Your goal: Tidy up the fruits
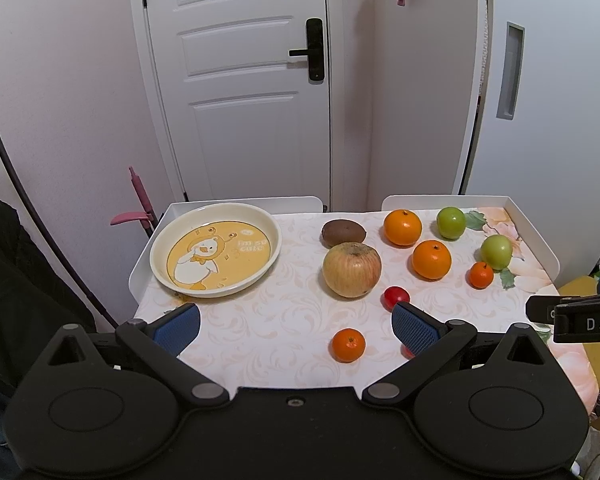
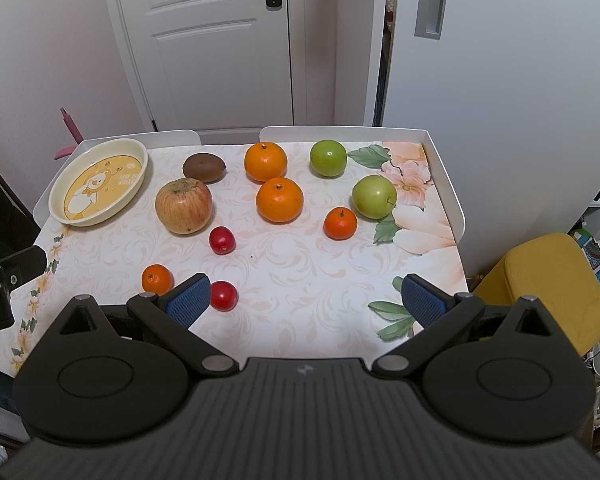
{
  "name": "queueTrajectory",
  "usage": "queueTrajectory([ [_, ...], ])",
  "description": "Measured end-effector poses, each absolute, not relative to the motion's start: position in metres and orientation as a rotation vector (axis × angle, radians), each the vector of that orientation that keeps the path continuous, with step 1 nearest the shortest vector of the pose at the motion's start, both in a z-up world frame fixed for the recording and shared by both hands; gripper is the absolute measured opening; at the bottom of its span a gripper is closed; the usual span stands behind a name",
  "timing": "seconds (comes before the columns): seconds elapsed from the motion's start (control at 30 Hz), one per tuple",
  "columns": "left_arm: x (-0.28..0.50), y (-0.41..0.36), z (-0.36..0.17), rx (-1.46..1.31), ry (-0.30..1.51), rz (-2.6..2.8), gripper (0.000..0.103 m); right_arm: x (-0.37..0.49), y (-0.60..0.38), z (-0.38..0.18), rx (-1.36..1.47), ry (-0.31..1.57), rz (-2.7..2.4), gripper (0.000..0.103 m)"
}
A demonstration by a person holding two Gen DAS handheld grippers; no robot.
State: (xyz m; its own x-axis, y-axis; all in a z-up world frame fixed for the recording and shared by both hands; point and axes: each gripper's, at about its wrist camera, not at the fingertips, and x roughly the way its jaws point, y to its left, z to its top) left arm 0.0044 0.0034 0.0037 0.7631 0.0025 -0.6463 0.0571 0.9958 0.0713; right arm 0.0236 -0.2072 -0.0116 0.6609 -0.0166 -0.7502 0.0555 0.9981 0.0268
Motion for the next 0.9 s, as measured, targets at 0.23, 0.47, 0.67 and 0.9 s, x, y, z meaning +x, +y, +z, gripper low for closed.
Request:
queueTrajectory([
  [0.23,0.0045,0.0035,0.0038,0.088,0.702,-0.031,0.103,0.0246,-0.2063,-0.0111,0.048,0.847,-0.041,0.103],
  [0.47,0.0063,0.0033,0.0054,0.090,0.700,-0.032,0.103,0.0254,-0.2055,-0.0111,0.050,0.848,-0.041,0.103],
  [0.67,0.0080,0.0034,0.0064,0.089,0.699,-0.033,0.103,0.0258,-0.2055,-0.0109,0.052,0.847,-0.041,0.103],
  [0.9,0.0107,0.0029,0.0081,0.090,0.694,-0.036,0.103,0.0271,-0.2049,-0.0106,0.052,0.848,-0.042,0.103],
])
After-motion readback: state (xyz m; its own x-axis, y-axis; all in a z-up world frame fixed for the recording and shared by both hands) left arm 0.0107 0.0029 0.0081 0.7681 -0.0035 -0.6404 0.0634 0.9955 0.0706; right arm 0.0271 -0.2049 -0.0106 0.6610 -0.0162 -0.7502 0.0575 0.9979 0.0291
